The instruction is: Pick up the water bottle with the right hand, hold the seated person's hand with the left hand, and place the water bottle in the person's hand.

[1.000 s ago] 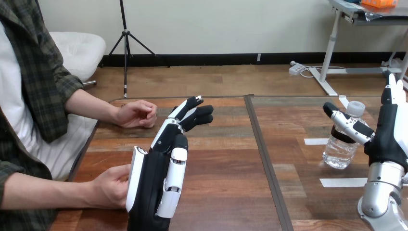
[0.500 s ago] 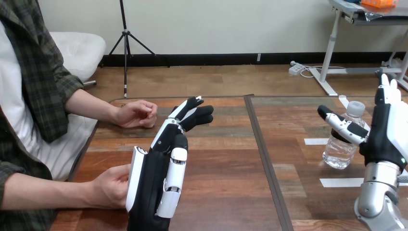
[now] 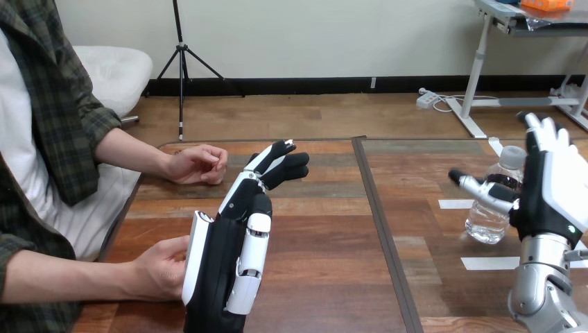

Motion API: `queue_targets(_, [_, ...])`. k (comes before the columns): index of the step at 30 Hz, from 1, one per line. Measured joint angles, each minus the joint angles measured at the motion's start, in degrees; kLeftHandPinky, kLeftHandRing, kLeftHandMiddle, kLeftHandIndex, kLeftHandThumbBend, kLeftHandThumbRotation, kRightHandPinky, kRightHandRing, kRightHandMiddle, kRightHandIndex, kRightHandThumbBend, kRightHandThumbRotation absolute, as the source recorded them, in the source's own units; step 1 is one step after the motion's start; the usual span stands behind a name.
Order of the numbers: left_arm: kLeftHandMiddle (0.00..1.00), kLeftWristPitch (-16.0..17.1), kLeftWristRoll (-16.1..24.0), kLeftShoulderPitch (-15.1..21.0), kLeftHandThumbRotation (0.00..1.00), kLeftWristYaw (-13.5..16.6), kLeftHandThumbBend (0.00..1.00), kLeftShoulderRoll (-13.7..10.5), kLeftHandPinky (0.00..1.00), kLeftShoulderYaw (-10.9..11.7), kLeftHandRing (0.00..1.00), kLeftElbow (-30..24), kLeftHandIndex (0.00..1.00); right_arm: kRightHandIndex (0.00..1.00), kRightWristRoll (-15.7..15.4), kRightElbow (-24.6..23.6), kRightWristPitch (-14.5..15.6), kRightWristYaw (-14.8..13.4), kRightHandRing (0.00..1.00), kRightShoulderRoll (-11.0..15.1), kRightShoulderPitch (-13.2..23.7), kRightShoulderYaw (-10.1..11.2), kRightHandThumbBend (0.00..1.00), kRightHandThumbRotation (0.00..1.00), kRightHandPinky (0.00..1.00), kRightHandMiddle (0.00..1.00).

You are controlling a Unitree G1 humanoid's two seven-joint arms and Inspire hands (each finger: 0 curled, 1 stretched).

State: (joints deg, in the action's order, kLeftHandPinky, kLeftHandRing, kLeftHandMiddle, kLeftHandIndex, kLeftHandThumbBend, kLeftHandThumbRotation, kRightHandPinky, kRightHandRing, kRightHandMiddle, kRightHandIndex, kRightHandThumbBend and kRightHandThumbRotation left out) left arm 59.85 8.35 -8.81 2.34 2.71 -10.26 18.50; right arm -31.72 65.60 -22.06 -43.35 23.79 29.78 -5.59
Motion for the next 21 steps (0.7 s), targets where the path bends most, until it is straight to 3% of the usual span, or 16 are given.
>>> queue_targets(12, [0.79, 0.00, -1.03, 0.01, 1.00, -0.58, 0.00, 0.01, 1.00, -0.03, 0.77, 0.00, 0.83, 0.82, -2.73, -2.38, 4.36, 3.33, 0.99, 2.12, 0.00, -2.74, 0.89, 0.21, 1.00, 0.91])
queue_targets(21, [0.79, 0.00, -1.05, 0.05, 1.00, -0.74, 0.00, 0.01, 1.00, 0.00, 0.77, 0.00, 0.83, 0.81, -4.39, -6.09, 7.22, 5.85, 0.98, 3.68, 0.02, -3.94, 0.90, 0.18, 1.00, 0.90])
